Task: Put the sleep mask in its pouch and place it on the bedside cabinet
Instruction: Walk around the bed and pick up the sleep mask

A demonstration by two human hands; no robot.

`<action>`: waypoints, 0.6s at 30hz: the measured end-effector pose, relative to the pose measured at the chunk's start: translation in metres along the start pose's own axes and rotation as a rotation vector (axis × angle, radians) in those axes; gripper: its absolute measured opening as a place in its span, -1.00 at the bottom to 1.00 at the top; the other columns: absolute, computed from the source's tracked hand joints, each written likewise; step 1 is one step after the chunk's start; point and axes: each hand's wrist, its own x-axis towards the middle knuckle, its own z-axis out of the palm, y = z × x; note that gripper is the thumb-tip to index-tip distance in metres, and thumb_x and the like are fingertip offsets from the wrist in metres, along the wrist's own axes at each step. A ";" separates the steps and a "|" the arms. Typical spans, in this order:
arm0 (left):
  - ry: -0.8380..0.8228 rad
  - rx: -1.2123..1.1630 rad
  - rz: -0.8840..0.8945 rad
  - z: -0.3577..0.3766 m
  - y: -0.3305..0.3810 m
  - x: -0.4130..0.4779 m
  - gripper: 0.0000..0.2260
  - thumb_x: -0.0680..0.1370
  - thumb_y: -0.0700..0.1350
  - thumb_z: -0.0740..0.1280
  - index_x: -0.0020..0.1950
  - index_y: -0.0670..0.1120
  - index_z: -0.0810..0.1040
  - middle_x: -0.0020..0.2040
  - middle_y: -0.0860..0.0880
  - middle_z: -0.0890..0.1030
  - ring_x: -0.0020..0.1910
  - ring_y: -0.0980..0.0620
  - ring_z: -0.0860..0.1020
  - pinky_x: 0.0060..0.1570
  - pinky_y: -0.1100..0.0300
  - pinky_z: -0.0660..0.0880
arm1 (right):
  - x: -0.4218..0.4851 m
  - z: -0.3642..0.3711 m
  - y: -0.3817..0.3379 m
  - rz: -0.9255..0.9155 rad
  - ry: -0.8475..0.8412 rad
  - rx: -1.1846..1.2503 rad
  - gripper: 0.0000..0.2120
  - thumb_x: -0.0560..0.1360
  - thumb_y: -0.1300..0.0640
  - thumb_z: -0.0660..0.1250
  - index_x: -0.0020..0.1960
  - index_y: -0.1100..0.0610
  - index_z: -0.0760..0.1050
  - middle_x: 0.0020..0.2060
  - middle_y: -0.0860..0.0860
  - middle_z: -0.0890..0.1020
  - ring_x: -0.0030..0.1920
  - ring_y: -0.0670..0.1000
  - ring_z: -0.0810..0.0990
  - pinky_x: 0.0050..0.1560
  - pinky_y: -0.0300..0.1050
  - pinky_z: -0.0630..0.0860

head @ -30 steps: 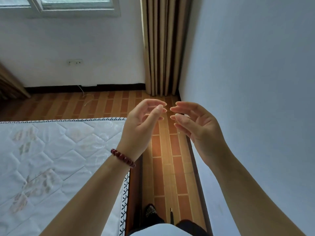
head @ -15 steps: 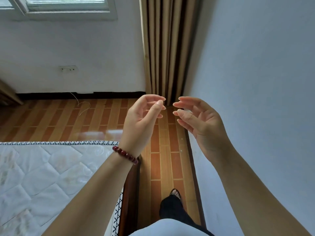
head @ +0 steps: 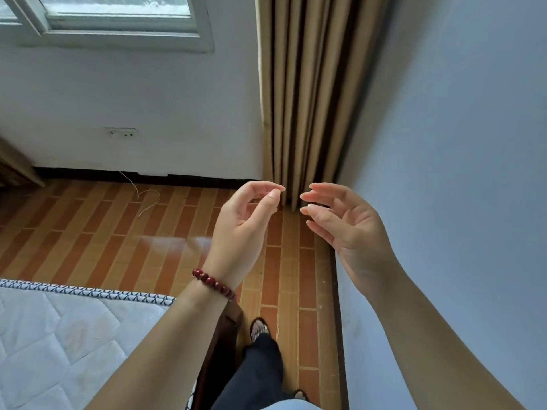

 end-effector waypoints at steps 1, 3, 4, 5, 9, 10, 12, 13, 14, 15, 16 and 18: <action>0.015 -0.005 -0.003 -0.001 -0.003 0.019 -0.89 0.55 -0.01 0.23 -0.01 0.10 0.54 -0.02 0.11 0.61 0.00 0.19 0.57 0.01 0.30 0.50 | 0.019 0.001 0.001 0.000 -0.004 -0.004 -0.79 0.46 0.22 0.39 0.03 -0.04 0.59 -0.04 -0.05 0.69 0.07 0.06 0.64 0.18 -0.02 0.55; 0.039 -0.006 -0.007 -0.003 -0.009 0.056 -0.87 0.55 -0.01 0.22 0.02 0.07 0.55 0.02 0.10 0.60 0.04 0.15 0.57 0.07 0.21 0.51 | 0.057 0.004 0.003 0.004 -0.009 -0.010 -0.80 0.44 0.18 0.40 0.03 -0.03 0.60 -0.03 -0.04 0.69 0.09 0.08 0.63 0.19 0.00 0.54; 0.048 -0.003 -0.004 -0.004 -0.011 0.075 -0.85 0.55 0.00 0.22 0.03 0.05 0.56 0.04 0.09 0.60 0.06 0.14 0.56 0.08 0.18 0.51 | 0.078 0.007 0.003 0.001 -0.014 -0.009 -0.82 0.43 0.16 0.41 0.01 -0.03 0.62 -0.02 -0.04 0.70 0.10 0.08 0.63 0.20 0.01 0.54; 0.052 0.000 0.004 -0.006 -0.012 0.094 -0.84 0.55 0.00 0.23 0.04 0.03 0.57 0.04 0.09 0.60 0.07 0.15 0.56 0.09 0.18 0.51 | 0.097 0.010 0.003 -0.006 -0.019 -0.008 -0.83 0.43 0.15 0.41 -0.01 -0.04 0.63 -0.02 -0.04 0.70 0.10 0.09 0.63 0.21 0.03 0.53; 0.066 -0.012 0.023 -0.022 -0.012 0.170 -0.84 0.54 0.04 0.24 0.00 0.07 0.59 0.02 0.11 0.61 0.03 0.20 0.57 0.07 0.19 0.51 | 0.177 0.026 -0.003 -0.006 -0.051 -0.001 -0.84 0.44 0.18 0.41 -0.05 -0.04 0.66 -0.05 -0.06 0.71 0.07 0.06 0.63 0.21 0.01 0.54; 0.077 -0.013 0.034 -0.029 -0.012 0.194 -0.85 0.54 0.05 0.24 -0.02 0.08 0.59 0.02 0.11 0.61 0.02 0.21 0.57 0.07 0.19 0.51 | 0.202 0.033 -0.004 -0.011 -0.066 0.000 -0.85 0.42 0.15 0.41 -0.06 -0.05 0.66 -0.05 -0.07 0.71 0.06 0.02 0.63 0.19 -0.03 0.55; 0.084 -0.019 0.037 -0.036 -0.014 0.218 -0.85 0.54 0.03 0.24 -0.02 0.08 0.60 0.01 0.11 0.61 -0.01 0.22 0.57 0.05 0.20 0.50 | 0.229 0.041 -0.006 -0.020 -0.082 0.010 -0.85 0.39 0.11 0.41 -0.07 -0.07 0.65 -0.05 -0.09 0.71 0.04 -0.03 0.63 0.15 -0.08 0.54; 0.089 -0.021 0.029 -0.040 -0.015 0.230 -0.85 0.55 0.03 0.25 -0.02 0.07 0.60 0.00 0.12 0.61 -0.02 0.23 0.57 0.03 0.22 0.50 | 0.242 0.045 -0.005 -0.020 -0.091 0.017 -0.85 0.38 0.10 0.41 -0.07 -0.08 0.65 -0.05 -0.10 0.71 0.04 -0.04 0.63 0.14 -0.10 0.54; 0.098 -0.025 0.022 -0.045 -0.017 0.244 -0.85 0.55 0.02 0.25 -0.03 0.06 0.60 0.00 0.12 0.60 -0.03 0.24 0.57 0.01 0.25 0.49 | 0.258 0.051 -0.003 -0.016 -0.103 0.027 -0.85 0.38 0.10 0.41 -0.07 -0.08 0.65 -0.05 -0.10 0.71 0.05 -0.04 0.62 0.13 -0.11 0.53; 0.105 -0.030 0.014 -0.050 -0.020 0.256 -0.86 0.55 0.02 0.25 -0.03 0.06 0.60 -0.01 0.13 0.60 -0.04 0.25 0.57 -0.02 0.27 0.48 | 0.271 0.056 -0.002 -0.004 -0.115 0.040 -0.84 0.38 0.10 0.42 -0.07 -0.08 0.65 -0.05 -0.10 0.71 0.05 -0.04 0.62 0.13 -0.11 0.53; 0.119 -0.029 0.006 -0.055 -0.022 0.266 -0.86 0.55 0.02 0.25 -0.04 0.07 0.60 -0.02 0.14 0.60 -0.04 0.24 0.57 -0.03 0.28 0.48 | 0.283 0.062 -0.001 0.010 -0.128 0.046 -0.84 0.38 0.11 0.42 -0.07 -0.08 0.65 -0.05 -0.09 0.70 0.05 -0.04 0.62 0.14 -0.10 0.53; 0.148 -0.037 0.000 -0.066 -0.026 0.286 -0.87 0.54 0.01 0.25 -0.05 0.08 0.59 -0.03 0.15 0.60 -0.04 0.23 0.57 -0.03 0.27 0.49 | 0.308 0.073 0.002 0.025 -0.160 0.052 -0.85 0.37 0.11 0.42 -0.08 -0.08 0.65 -0.04 -0.08 0.70 0.06 -0.03 0.62 0.17 -0.06 0.52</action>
